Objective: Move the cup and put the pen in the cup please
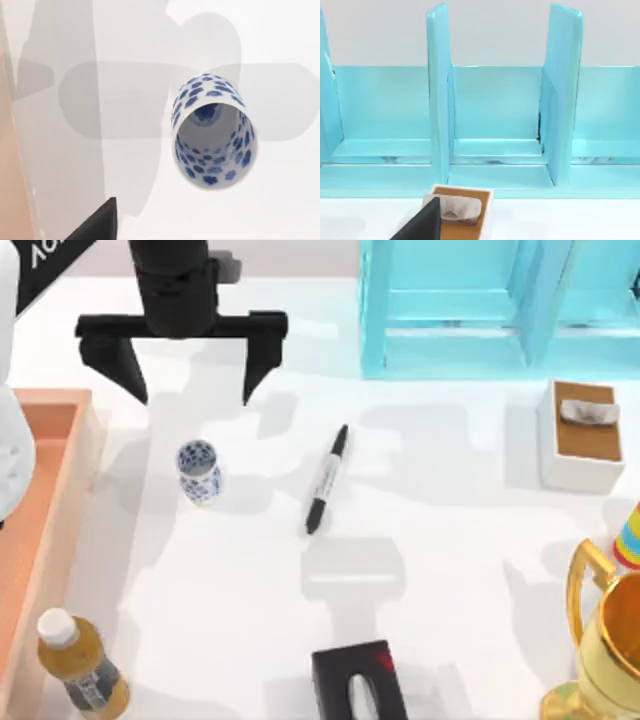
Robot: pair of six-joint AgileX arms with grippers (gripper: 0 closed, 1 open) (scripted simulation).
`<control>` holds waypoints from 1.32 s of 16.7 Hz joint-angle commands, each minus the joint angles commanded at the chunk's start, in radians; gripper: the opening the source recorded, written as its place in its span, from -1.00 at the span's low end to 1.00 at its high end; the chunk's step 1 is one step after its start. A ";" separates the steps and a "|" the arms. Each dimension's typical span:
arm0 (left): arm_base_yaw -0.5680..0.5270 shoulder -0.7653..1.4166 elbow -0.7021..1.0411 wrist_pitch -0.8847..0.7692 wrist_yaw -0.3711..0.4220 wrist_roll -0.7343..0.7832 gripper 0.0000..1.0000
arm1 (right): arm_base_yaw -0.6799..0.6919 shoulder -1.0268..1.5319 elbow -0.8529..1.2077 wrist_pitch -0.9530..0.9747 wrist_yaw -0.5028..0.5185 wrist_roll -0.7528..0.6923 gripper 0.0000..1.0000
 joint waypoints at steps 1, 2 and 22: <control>0.000 0.011 0.089 -0.062 0.000 0.000 1.00 | 0.000 0.000 0.000 0.000 0.000 0.000 1.00; -0.001 0.021 0.169 -0.121 0.000 0.000 1.00 | 0.000 0.000 0.000 0.000 0.000 0.000 1.00; -0.162 0.177 0.408 -0.066 -0.082 -0.004 1.00 | 0.000 0.000 0.000 0.000 0.000 0.000 1.00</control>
